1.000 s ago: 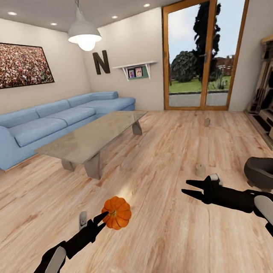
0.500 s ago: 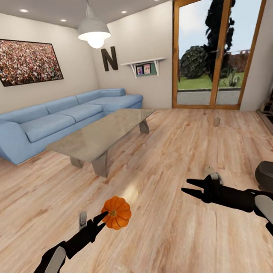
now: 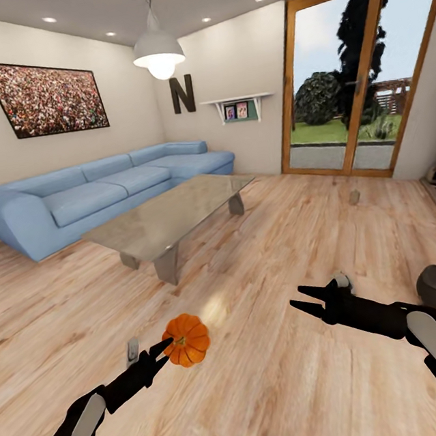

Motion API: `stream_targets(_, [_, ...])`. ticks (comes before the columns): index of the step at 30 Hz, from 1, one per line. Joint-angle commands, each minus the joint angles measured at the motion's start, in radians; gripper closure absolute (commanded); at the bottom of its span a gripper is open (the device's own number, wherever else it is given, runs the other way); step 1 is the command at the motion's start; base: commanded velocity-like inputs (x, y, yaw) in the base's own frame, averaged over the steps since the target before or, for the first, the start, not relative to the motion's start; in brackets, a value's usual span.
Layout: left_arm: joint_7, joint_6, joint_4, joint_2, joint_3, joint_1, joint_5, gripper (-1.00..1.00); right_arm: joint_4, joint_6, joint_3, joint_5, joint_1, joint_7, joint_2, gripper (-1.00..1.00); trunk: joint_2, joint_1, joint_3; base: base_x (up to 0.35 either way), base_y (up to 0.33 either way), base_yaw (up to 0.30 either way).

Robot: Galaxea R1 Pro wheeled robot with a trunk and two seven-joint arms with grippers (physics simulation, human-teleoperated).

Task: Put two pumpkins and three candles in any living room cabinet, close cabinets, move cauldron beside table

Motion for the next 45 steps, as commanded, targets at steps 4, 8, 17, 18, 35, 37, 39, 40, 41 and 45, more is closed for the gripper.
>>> stream_targets(4, [0.001,0.005,0.000,-0.001,0.002,-0.001,0.002,1.00,0.000,0.002,0.001,0.005,0.000,0.003,0.000,-1.00,0.028,-0.016,0.012,0.000,0.000,0.263])
stream_targets(8, [0.001,0.028,0.000,0.000,0.002,-0.001,0.001,1.00,0.001,0.002,0.001,0.006,0.000,0.001,-0.001,-1.00,0.056,-0.031,0.024,0.000,0.000,0.273])
stream_targets(17, [0.004,0.100,-0.001,0.000,0.005,-0.001,-0.003,1.00,0.004,0.002,0.001,0.010,-0.001,0.001,-0.001,-1.00,0.119,-0.065,0.050,0.000,0.000,0.275])
stream_targets(18, [0.004,0.100,0.000,0.000,0.005,-0.001,-0.003,1.00,0.004,0.002,0.001,0.010,-0.001,0.001,-0.001,-1.00,0.126,-0.069,0.053,0.000,0.000,0.275])
stream_targets(35, [0.003,0.102,0.000,0.001,0.005,-0.001,0.001,1.00,0.006,0.002,0.001,0.010,-0.001,0.000,-0.001,-1.00,0.245,-0.134,0.100,-0.120,0.098,0.275])
stream_targets(37, [0.002,0.102,0.000,0.001,0.006,-0.001,0.001,1.00,0.007,0.001,0.001,0.010,-0.001,0.000,-0.001,-1.00,0.259,-0.142,0.105,-0.028,0.029,0.275])
stream_targets(39, [0.002,0.102,0.000,0.001,0.006,-0.001,0.001,1.00,0.007,0.001,0.001,0.010,0.000,0.000,-0.001,-1.00,0.273,-0.150,0.111,-0.010,0.010,0.275])
stream_targets(40, [0.001,0.102,0.000,0.001,0.007,-0.001,0.001,1.00,0.007,0.001,0.001,0.010,0.000,0.000,-0.001,-1.00,0.280,-0.154,0.114,-0.005,0.005,0.275])
stream_targets(41, [0.001,0.102,0.000,0.001,0.008,-0.001,0.002,1.00,0.007,0.001,0.001,0.010,-0.001,0.000,-0.001,-1.00,0.287,-0.157,0.117,-0.003,0.003,0.275])
stream_targets(45, [-0.002,0.102,0.000,0.001,0.013,-0.001,0.002,1.00,0.007,0.001,0.001,0.010,0.000,0.002,-0.001,-1.00,0.287,-0.157,0.115,-0.001,0.001,0.275])
